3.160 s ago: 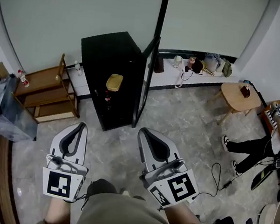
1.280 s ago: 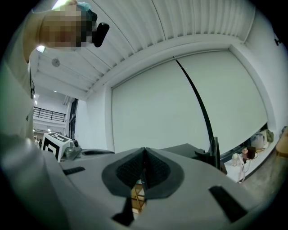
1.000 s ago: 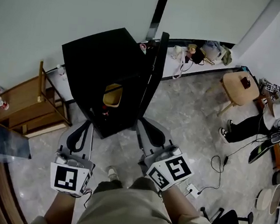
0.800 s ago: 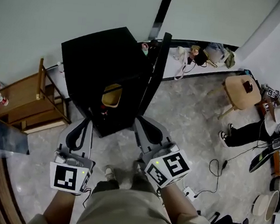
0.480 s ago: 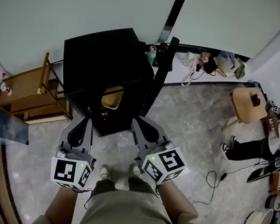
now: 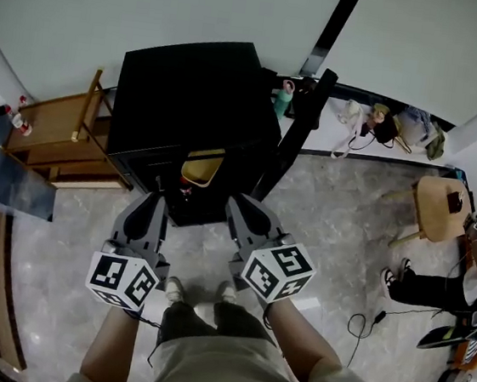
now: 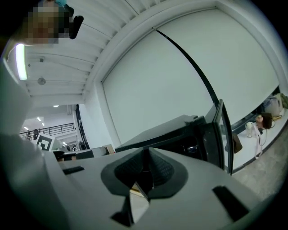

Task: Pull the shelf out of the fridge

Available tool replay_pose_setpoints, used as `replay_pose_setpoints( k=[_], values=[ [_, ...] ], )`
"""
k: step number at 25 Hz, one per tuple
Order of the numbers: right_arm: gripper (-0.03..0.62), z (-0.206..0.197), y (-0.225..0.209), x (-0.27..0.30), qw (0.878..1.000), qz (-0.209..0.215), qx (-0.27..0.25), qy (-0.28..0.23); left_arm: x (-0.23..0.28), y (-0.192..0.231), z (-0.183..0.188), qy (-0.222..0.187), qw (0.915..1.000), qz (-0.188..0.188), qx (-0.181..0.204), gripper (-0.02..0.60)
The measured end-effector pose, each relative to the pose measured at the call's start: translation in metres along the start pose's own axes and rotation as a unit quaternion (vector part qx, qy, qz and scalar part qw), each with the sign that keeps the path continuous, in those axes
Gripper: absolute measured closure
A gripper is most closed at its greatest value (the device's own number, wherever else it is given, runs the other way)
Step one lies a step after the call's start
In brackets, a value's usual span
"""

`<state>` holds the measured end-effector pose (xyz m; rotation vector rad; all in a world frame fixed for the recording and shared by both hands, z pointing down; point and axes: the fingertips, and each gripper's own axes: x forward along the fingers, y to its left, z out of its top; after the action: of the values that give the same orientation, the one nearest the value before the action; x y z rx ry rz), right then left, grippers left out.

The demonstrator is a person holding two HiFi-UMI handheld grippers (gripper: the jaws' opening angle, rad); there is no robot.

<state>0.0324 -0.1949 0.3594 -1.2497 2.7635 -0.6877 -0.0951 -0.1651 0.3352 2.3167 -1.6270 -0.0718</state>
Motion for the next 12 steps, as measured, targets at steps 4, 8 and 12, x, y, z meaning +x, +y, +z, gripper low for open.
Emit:
replay_pose_setpoints(
  k=[4, 8, 12],
  values=[
    [0.570, -0.017, -0.015, 0.024, 1.000, 0.010, 0.019, -0.008, 0.018, 0.018, -0.022, -0.008, 0.9984, -0.004, -0.056, 0.508],
    [0.517, -0.039, -0.027, 0.042, 0.998, 0.016, 0.050, -0.023, 0.035, 0.033, -0.055, -0.009, 0.9933, -0.019, -0.114, 0.476],
    [0.511, -0.066, -0.045, 0.057, 0.995, 0.002, 0.089, -0.039, 0.049, 0.050, -0.083, -0.019, 0.9846, -0.033, -0.170, 0.437]
  ],
)
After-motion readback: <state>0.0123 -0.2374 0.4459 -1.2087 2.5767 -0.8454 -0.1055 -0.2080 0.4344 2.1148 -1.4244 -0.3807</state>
